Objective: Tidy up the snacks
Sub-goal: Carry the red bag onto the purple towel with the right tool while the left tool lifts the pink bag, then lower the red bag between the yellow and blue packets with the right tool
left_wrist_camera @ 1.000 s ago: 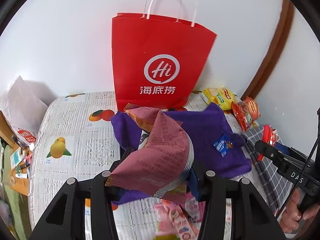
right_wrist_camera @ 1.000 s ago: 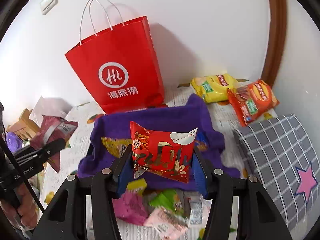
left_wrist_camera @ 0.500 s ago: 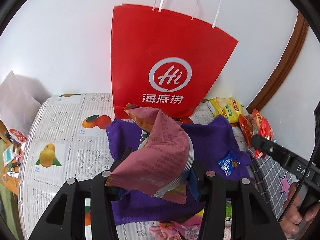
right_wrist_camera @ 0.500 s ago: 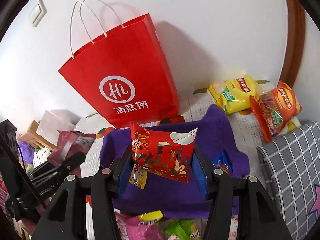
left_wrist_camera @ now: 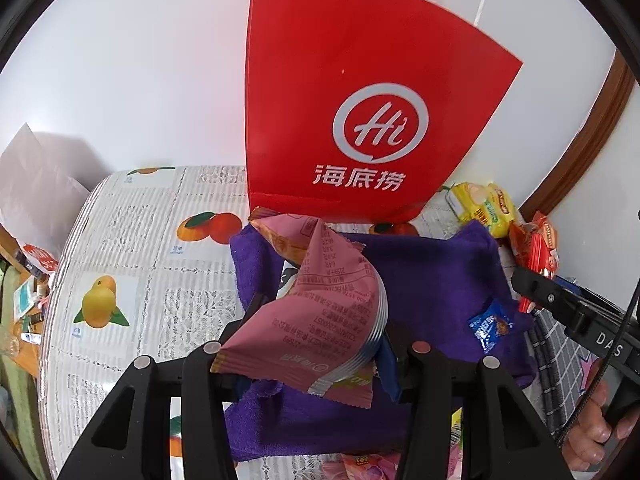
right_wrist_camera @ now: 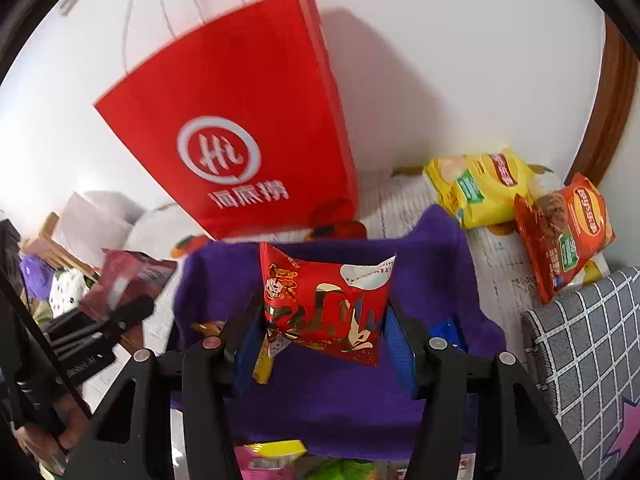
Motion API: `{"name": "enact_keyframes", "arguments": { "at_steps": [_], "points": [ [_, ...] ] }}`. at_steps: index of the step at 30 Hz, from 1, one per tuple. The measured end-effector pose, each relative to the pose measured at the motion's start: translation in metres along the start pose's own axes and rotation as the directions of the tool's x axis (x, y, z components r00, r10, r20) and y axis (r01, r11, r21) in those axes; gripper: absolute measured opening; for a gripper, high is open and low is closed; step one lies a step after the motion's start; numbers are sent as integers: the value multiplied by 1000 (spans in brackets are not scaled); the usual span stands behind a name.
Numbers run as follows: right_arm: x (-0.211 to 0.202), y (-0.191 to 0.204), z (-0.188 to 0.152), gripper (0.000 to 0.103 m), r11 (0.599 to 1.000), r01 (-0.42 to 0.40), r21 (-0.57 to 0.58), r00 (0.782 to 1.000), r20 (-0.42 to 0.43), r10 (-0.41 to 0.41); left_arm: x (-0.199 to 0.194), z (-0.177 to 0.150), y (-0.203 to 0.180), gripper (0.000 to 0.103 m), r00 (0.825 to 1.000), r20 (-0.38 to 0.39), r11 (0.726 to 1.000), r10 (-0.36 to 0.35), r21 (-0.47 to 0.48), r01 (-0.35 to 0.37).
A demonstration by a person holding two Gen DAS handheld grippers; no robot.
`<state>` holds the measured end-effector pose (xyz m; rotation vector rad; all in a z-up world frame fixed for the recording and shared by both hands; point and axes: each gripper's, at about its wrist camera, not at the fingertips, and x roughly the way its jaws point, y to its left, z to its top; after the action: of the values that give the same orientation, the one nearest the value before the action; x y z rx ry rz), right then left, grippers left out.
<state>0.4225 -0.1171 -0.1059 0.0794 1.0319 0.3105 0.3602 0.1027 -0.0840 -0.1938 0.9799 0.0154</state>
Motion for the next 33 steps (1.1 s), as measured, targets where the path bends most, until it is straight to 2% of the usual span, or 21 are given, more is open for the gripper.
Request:
{"name": "enact_keyframes", "arguments": {
  "at_steps": [6,11,15,28,33],
  "points": [
    [18,-15,-4,55,1000,18,4,997,-81,-18,9,-3,-2,47,999,-28,1000,-24,-4,24],
    [34,-6,-10,56,997,37,-66,989,-142,-46,17,-6,-4,47,999,-50,1000,-19,0,19],
    [47,-1,-14,56,996,39,-76,980,-194,-53,17,-6,-3,47,998,-52,1000,-18,-3,17],
    [57,0,-14,56,995,70,-78,974,-210,-85,15,-6,-1,47,998,-51,1000,-28,-7,28],
    [59,-1,-14,56,997,48,-59,974,-221,-60,15,-6,-2,47,998,-51,1000,-26,-3,26]
  ]
}}
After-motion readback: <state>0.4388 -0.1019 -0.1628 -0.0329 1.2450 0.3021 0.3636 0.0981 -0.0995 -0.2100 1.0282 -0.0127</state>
